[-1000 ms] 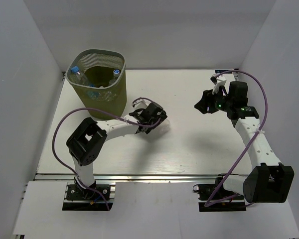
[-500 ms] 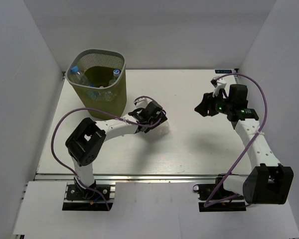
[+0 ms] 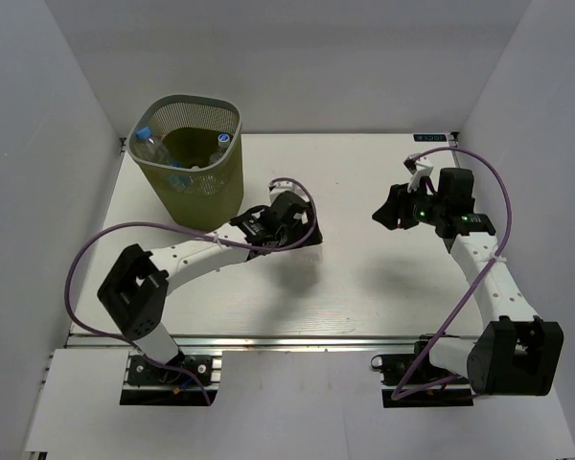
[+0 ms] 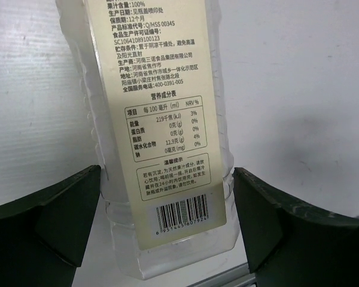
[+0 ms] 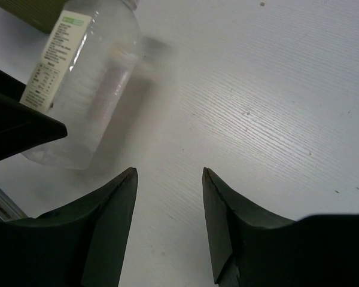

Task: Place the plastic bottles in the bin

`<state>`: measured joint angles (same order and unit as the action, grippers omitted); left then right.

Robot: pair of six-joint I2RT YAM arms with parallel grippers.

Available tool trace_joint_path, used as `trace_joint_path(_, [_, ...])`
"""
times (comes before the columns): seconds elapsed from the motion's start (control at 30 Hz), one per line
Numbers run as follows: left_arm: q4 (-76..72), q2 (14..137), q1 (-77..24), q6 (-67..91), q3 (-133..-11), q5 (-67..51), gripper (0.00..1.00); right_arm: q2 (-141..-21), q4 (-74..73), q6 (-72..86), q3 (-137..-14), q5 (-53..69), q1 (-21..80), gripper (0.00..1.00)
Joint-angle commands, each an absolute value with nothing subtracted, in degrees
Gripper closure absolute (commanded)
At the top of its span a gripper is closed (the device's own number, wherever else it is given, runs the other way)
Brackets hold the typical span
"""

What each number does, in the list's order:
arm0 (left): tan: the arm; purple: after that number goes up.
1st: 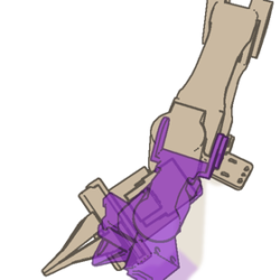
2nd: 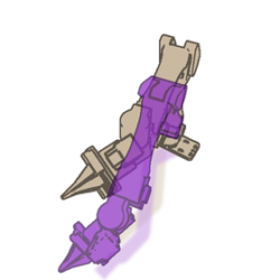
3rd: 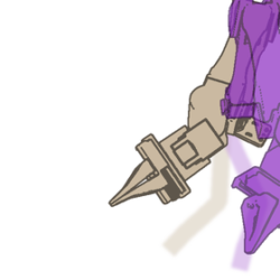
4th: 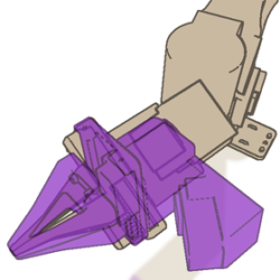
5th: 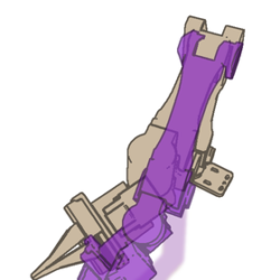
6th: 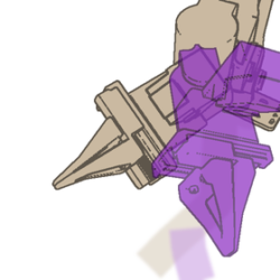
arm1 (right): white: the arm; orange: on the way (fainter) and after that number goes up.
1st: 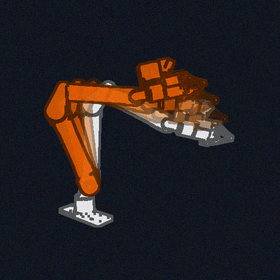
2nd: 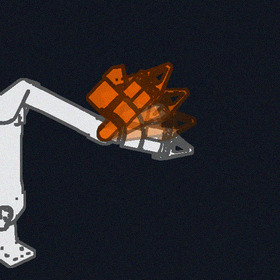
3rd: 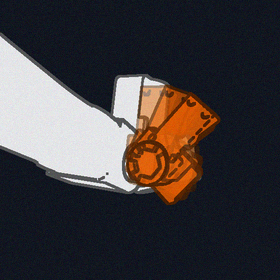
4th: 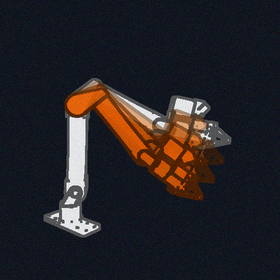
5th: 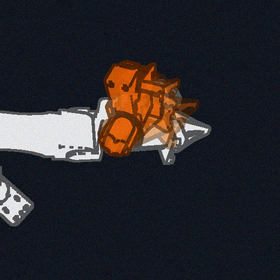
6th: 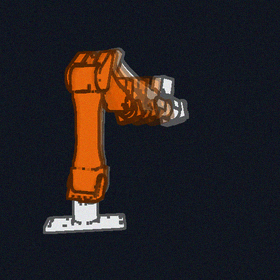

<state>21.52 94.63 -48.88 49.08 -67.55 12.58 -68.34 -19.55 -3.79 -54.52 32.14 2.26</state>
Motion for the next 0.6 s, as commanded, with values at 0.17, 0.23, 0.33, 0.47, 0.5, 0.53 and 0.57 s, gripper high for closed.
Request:
trace_joint_path(0.17, [22.68, 87.02, -49.48, 40.70, -76.35, 11.34, 1.00, -66.09, -18.10, -3.34, -53.97, 33.66, 2.11, 0.46])
trace_joint_path(0.23, [22.68, 86.13, -49.48, 37.99, -79.52, 11.34, 1.00, -65.83, -18.19, -3.43, -53.53, 33.49, 2.11, 0.46])
trace_joint_path(0.33, [23.37, 85.52, -49.48, 33.32, -88.92, 12.65, 1.00, -65.57, -18.19, -3.60, -52.91, 33.57, 2.02, 0.46])
trace_joint_path(0.47, [28.99, 85.52, -48.00, 30.85, -104.19, 22.18, 1.00, -65.48, -17.93, -4.13, -52.47, 33.40, 2.11, 0.46])
trace_joint_path(0.5, [30.92, 84.91, -47.99, 30.85, -106.15, 26.06, 1.00, -65.30, -18.02, -4.30, -52.56, 33.22, 2.11, 0.46])
trace_joint_path(0.53, [33.81, 84.29, -47.99, 29.81, -107.74, 33.93, 1.00, -65.04, -17.84, -4.57, -52.04, 33.31, 2.20, 0.46])
trace_joint_path(0.57, [35.06, 84.29, -47.99, 29.10, -110.02, 37.58, 1.00, -65.04, -18.02, -4.66, -51.94, 33.14, 2.20, 0.46])
